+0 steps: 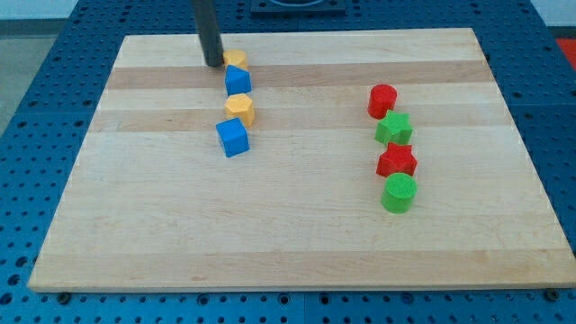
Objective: Slide the yellow heart to the left of the red circle
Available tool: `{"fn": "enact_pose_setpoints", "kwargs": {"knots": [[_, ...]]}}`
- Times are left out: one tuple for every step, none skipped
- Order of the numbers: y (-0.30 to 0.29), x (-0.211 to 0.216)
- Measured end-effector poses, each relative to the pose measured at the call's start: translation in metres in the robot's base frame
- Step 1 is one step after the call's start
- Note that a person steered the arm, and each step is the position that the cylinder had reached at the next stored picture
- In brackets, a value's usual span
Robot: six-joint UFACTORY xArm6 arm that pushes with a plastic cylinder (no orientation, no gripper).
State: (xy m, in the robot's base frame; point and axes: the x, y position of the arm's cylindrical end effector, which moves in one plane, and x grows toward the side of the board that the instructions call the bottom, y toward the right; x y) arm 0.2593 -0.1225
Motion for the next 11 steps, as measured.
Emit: {"fn": "enact_pose_setpoints", "kwargs": {"knots": [[0.038,0.0],[0.073,0.0],[0.104,0.0],[0.116,-0.008],[0.099,-0.018],[0.083,-0.018],[0.056,-0.018],[0.036,-0.017],[0.041,0.018],[0.061,0.033],[0.103,0.043]]}}
